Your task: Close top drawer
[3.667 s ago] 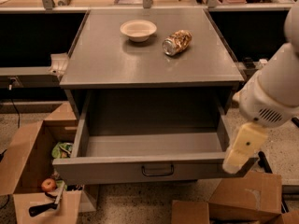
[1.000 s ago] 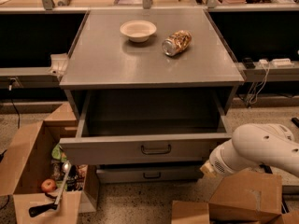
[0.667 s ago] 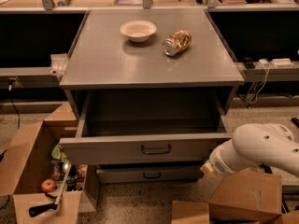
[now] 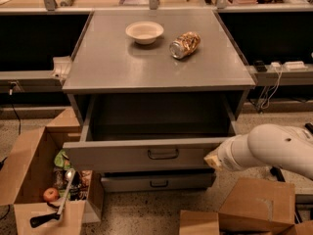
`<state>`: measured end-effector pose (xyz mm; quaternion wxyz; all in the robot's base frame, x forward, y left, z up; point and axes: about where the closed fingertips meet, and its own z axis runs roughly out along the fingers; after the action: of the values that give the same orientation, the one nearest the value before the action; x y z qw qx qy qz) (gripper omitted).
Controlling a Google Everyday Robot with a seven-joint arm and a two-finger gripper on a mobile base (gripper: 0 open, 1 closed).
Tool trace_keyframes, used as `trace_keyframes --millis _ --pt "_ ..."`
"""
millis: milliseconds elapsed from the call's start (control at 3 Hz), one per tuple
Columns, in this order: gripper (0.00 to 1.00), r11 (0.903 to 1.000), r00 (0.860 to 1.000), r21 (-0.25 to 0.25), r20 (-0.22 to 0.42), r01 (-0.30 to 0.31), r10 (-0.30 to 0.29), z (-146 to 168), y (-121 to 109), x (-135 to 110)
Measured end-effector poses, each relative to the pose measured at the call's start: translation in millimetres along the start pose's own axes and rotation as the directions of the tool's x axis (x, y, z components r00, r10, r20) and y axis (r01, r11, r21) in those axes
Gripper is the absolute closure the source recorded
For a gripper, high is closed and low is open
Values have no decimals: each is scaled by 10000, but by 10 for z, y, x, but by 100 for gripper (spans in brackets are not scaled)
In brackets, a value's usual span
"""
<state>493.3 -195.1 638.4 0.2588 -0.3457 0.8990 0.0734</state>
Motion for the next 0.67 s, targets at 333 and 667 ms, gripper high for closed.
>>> trace_keyframes --millis 333,667 --pt "100 10000 9987 70 505 33 -36 61 -122 -167" --pt "100 9999 9956 170 934 22 -38 110 -246 -313"
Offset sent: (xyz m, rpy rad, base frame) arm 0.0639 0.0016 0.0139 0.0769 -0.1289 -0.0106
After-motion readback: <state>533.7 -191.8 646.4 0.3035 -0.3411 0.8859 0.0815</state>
